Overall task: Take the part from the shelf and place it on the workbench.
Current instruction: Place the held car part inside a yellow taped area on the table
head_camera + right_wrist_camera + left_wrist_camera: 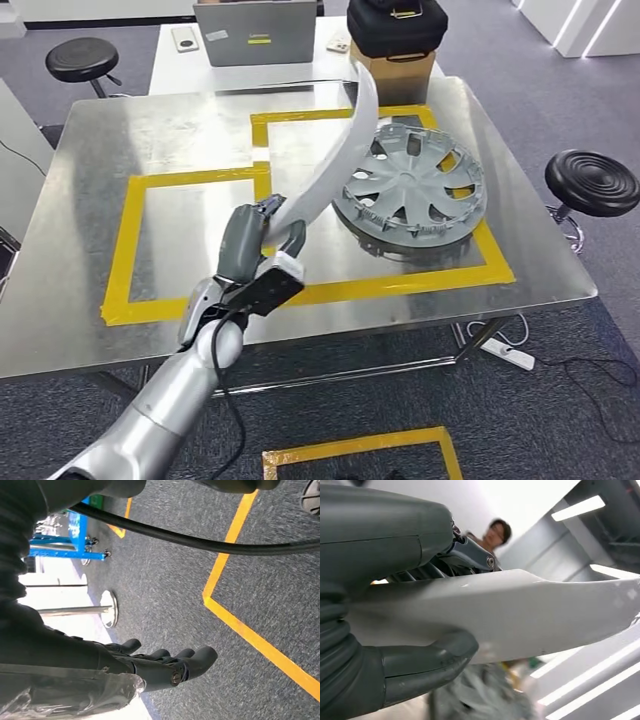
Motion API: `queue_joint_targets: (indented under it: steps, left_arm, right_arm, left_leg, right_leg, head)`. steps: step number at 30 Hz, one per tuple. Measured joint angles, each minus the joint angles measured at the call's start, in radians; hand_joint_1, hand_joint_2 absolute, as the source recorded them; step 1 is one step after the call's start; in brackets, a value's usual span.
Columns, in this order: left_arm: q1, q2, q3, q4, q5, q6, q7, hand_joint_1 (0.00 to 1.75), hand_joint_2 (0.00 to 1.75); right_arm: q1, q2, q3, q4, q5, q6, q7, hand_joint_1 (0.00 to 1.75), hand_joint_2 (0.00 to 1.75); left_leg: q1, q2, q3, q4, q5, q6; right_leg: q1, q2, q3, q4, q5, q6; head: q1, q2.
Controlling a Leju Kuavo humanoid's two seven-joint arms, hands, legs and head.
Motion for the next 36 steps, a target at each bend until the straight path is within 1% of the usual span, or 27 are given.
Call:
queue_joint_targets:
  steps: [1, 3, 4, 5, 6, 8, 10, 11, 13, 14, 15, 16, 17, 18, 19, 20, 22, 24, 25, 26, 29, 30, 31, 32, 34, 35, 36]
  left_arm:
    - [-0.032, 0.001, -0.004, 0.06, -0.036, 0.024, 0.02, 1.75, 1.75]
    - [-0.095, 0.002, -0.005, 0.175, -0.084, 0.05, 0.047, 1.75, 1.75]
    - [-0.126, 0.003, -0.005, 0.233, -0.108, 0.061, 0.063, 1.75, 1.75]
    - [-0.154, 0.004, -0.005, 0.286, -0.134, 0.07, 0.082, 1.75, 1.75]
    - [-0.177, 0.006, -0.005, 0.335, -0.16, 0.079, 0.1, 1.75, 1.75]
    - [-0.209, 0.01, -0.005, 0.42, -0.212, 0.094, 0.133, 1.75, 1.75]
    - [-0.235, 0.015, -0.007, 0.482, -0.257, 0.105, 0.164, 1.75, 1.75]
    - [-0.248, 0.017, -0.008, 0.507, -0.28, 0.111, 0.184, 1.75, 1.75]
    - [-0.266, 0.026, -0.01, 0.555, -0.336, 0.127, 0.24, 1.75, 1.75]
    - [-0.269, 0.033, -0.011, 0.576, -0.363, 0.138, 0.27, 1.75, 1.75]
    - [-0.269, 0.043, -0.011, 0.594, -0.386, 0.15, 0.298, 1.75, 1.75]
    - [-0.268, 0.054, -0.01, 0.611, -0.402, 0.163, 0.319, 1.75, 1.75]
    - [-0.266, 0.066, -0.008, 0.625, -0.416, 0.174, 0.336, 1.75, 1.75]
    - [-0.266, 0.078, -0.005, 0.639, -0.427, 0.185, 0.35, 1.75, 1.75]
    - [-0.266, 0.089, -0.003, 0.651, -0.438, 0.195, 0.362, 1.75, 1.75]
    - [-0.266, 0.099, -0.001, 0.662, -0.446, 0.203, 0.372, 1.75, 1.75]
    - [-0.263, 0.115, 0.0, 0.682, -0.456, 0.21, 0.385, 1.75, 1.75]
    - [-0.259, 0.127, 0.001, 0.697, -0.47, 0.208, 0.408, 1.75, 1.75]
    - [-0.258, 0.133, 0.001, 0.703, -0.48, 0.205, 0.423, 1.75, 1.75]
    - [-0.258, 0.139, 0.002, 0.709, -0.49, 0.201, 0.438, 1.75, 1.75]
    - [-0.255, 0.155, 0.005, 0.726, -0.509, 0.181, 0.461, 1.75, 1.75]
    - [-0.253, 0.159, 0.006, 0.731, -0.512, 0.172, 0.465, 1.75, 1.75]
    - [-0.251, 0.161, 0.007, 0.735, -0.513, 0.162, 0.466, 1.75, 1.75]
    - [-0.251, 0.163, 0.009, 0.737, -0.513, 0.151, 0.468, 1.75, 1.75]
    - [-0.251, 0.164, 0.017, 0.74, -0.51, 0.134, 0.469, 1.75, 1.75]
    - [-0.252, 0.165, 0.021, 0.741, -0.51, 0.127, 0.472, 1.31, 1.75]
    - [-0.253, 0.166, 0.024, 0.742, -0.514, 0.122, 0.478, 0.87, 1.75]
  right_arm:
    - [-0.003, 0.0, 0.007, 0.0, 0.0, 0.003, 0.004, 0.0, 1.75]
    - [-0.008, 0.0, 0.021, 0.0, 0.0, 0.006, 0.01, 0.0, 1.75]
    - [-0.011, 0.0, 0.027, 0.0, 0.0, 0.007, 0.012, 0.0, 1.75]
    - [-0.015, 0.0, 0.033, 0.0, 0.0, 0.009, 0.014, 0.0, 1.75]
    - [-0.018, 0.0, 0.039, 0.0, 0.0, 0.011, 0.015, 0.0, 1.75]
    - [-0.02, 0.0, 0.047, 0.0, 0.0, 0.014, 0.019, 0.0, 1.75]
    - [-0.022, 0.0, 0.054, 0.0, 0.0, 0.016, 0.021, 0.0, 1.75]
    - [-0.025, 0.0, 0.057, 0.0, 0.0, 0.017, 0.022, 0.0, 1.75]
    - [-0.029, 0.0, 0.06, 0.0, 0.0, 0.017, 0.022, 0.0, 1.75]
    - [-0.03, 0.0, 0.06, 0.0, 0.0, 0.016, 0.022, 0.0, 1.75]
    - [-0.031, 0.0, 0.06, 0.0, -0.001, 0.015, 0.022, 0.0, 1.75]
    - [-0.031, 0.0, 0.06, 0.0, -0.001, 0.014, 0.022, 0.0, 1.75]
    - [-0.031, 0.0, 0.06, 0.0, -0.001, 0.014, 0.022, 0.0, 1.75]
    - [-0.03, 0.001, 0.06, 0.0, -0.001, 0.013, 0.022, 0.0, 1.75]
    - [-0.031, 0.001, 0.06, 0.0, -0.001, 0.013, 0.023, 0.0, 1.75]
    - [-0.031, 0.001, 0.06, 0.0, -0.001, 0.013, 0.023, 0.0, 1.75]
    - [-0.03, 0.001, 0.06, 0.0, -0.001, 0.013, 0.024, 0.0, 1.75]
    - [-0.03, 0.001, 0.061, 0.0, -0.001, 0.014, 0.028, 0.0, 1.75]
    - [-0.03, 0.001, 0.061, 0.0, -0.001, 0.014, 0.03, 0.0, 1.75]
    - [-0.03, 0.001, 0.063, 0.0, -0.001, 0.014, 0.032, 0.0, 1.75]
    - [-0.029, 0.001, 0.065, 0.0, -0.001, 0.013, 0.033, 0.0, 1.75]
    - [-0.028, 0.001, 0.065, 0.0, -0.001, 0.013, 0.033, 0.0, 1.75]
    - [-0.027, 0.001, 0.066, 0.0, -0.001, 0.013, 0.033, 0.0, 1.75]
    - [-0.028, 0.001, 0.066, 0.0, -0.001, 0.014, 0.034, 0.0, 1.75]
    - [-0.03, 0.001, 0.067, 0.0, 0.0, 0.014, 0.036, 0.0, 1.75]
    - [-0.031, 0.001, 0.067, 0.0, 0.0, 0.015, 0.038, 0.0, 1.31]
    - [-0.032, 0.001, 0.067, 0.0, 0.0, 0.015, 0.039, 0.0, 0.87]
  left_leg:
    - [-0.001, 0.0, 0.001, 0.0, 0.0, 0.0]
    - [-0.002, -0.001, 0.005, 0.001, -0.002, -0.002]
    - [-0.004, -0.002, 0.004, 0.003, -0.004, -0.005]
    - [-0.005, -0.002, 0.003, 0.003, -0.004, -0.01]
    - [-0.007, -0.002, 0.001, 0.004, -0.004, -0.014]
    - [-0.007, -0.002, -0.001, 0.002, -0.003, -0.023]
    - [-0.006, -0.001, -0.013, 0.024, -0.02, -0.035]
    - [-0.005, 0.0, -0.032, 0.06, -0.041, -0.041]
    - [-0.001, 0.001, -0.098, 0.186, -0.095, -0.051]
    - [0.001, 0.001, -0.131, 0.244, -0.111, -0.054]
    - [0.002, 0.001, -0.151, 0.275, -0.109, -0.055]
    - [0.003, 0.001, -0.154, 0.268, -0.089, -0.055]
    - [0.004, 0.002, -0.137, 0.225, -0.053, -0.055]
    - [0.004, 0.003, -0.108, 0.158, -0.013, -0.054]
    - [0.004, 0.005, -0.076, 0.09, 0.015, -0.054]
    - [0.004, 0.006, -0.053, 0.039, 0.031, -0.051]
    - [0.001, 0.005, -0.035, 0.0, 0.03, -0.041]
    - [0.002, 0.002, -0.036, -0.001, 0.03, -0.028]
    - [0.004, 0.001, -0.034, -0.003, 0.03, -0.022]
    - [0.005, 0.001, -0.032, -0.004, 0.03, -0.017]
    - [0.003, 0.001, -0.03, -0.004, 0.027, -0.009]
    - [0.002, 0.001, -0.028, -0.004, 0.026, -0.007]
    - [0.001, 0.0, -0.026, -0.004, 0.025, -0.007]
    - [0.001, -0.001, -0.023, -0.004, 0.024, -0.007]
    - [-0.001, -0.004, -0.017, -0.003, 0.019, -0.011]
    - [-0.002, -0.004, -0.016, -0.002, 0.018, -0.015]
    - [-0.004, -0.004, -0.016, -0.001, 0.017, -0.019]
  right_leg:
    - [0.0, 0.0, 0.006, -0.022, 0.025, -0.002]
    - [0.001, 0.0, 0.061, -0.154, 0.1, -0.007]
    - [0.001, 0.0, 0.091, -0.22, 0.127, -0.01]
    - [0.002, 0.001, 0.111, -0.263, 0.141, -0.013]
    - [0.003, 0.002, 0.119, -0.282, 0.143, -0.016]
    - [0.003, 0.003, 0.12, -0.285, 0.144, -0.024]
    - [-0.001, 0.003, 0.121, -0.288, 0.146, -0.034]
    - [-0.003, 0.002, 0.123, -0.29, 0.146, -0.038]
    - [-0.004, 0.001, 0.124, -0.29, 0.144, -0.044]
    - [-0.004, 0.001, 0.125, -0.29, 0.143, -0.046]
    - [-0.005, 0.001, 0.127, -0.29, 0.141, -0.047]
    - [-0.005, 0.002, 0.129, -0.29, 0.14, -0.047]
    - [-0.006, 0.004, 0.132, -0.29, 0.138, -0.046]
    - [-0.006, 0.005, 0.135, -0.29, 0.136, -0.043]
    - [-0.005, 0.005, 0.136, -0.288, 0.132, -0.039]
    - [-0.003, 0.006, 0.136, -0.287, 0.13, -0.034]
    - [0.0, 0.004, 0.136, -0.289, 0.126, -0.025]
    - [-0.001, 0.001, 0.136, -0.289, 0.122, -0.016]
    - [-0.001, 0.0, 0.129, -0.275, 0.111, -0.012]
    - [-0.001, -0.001, 0.112, -0.239, 0.09, -0.008]
    - [0.0, -0.002, 0.018, -0.051, 0.012, -0.005]
    - [0.0, -0.002, -0.004, -0.015, 0.008, -0.005]
    - [0.001, -0.002, -0.008, -0.016, 0.022, -0.007]
    - [0.001, -0.002, 0.007, -0.054, 0.053, -0.009]
    - [0.001, -0.002, 0.07, -0.189, 0.122, -0.016]
    - [0.002, -0.001, 0.096, -0.243, 0.141, -0.018]
    - [0.003, -0.001, 0.112, -0.274, 0.148, -0.021]
  head:
    - [0.0, 0.0]
    - [0.0, 0.0]
    - [0.001, 0.0]
    - [0.0, 0.0]
    - [0.0, 0.0]
    - [0.0, 0.0]
    - [-0.002, 0.0]
    - [-0.003, 0.0]
    - [-0.007, 0.0]
    - [-0.006, 0.0]
    - [-0.007, 0.0]
    - [-0.007, 0.0]
    - [-0.007, 0.0]
    - [-0.007, 0.0]
    - [-0.008, 0.0]
    - [-0.008, 0.0]
    - [-0.007, 0.0]
    - [-0.005, 0.0]
    - [-0.003, 0.0]
    - [0.0, 0.0]
    - [0.007, 0.0]
    - [0.007, 0.0]
    - [0.007, 0.0]
    - [0.007, 0.0]
    - [0.007, 0.0]
    - [0.007, 0.0]
    - [0.006, 0.0]
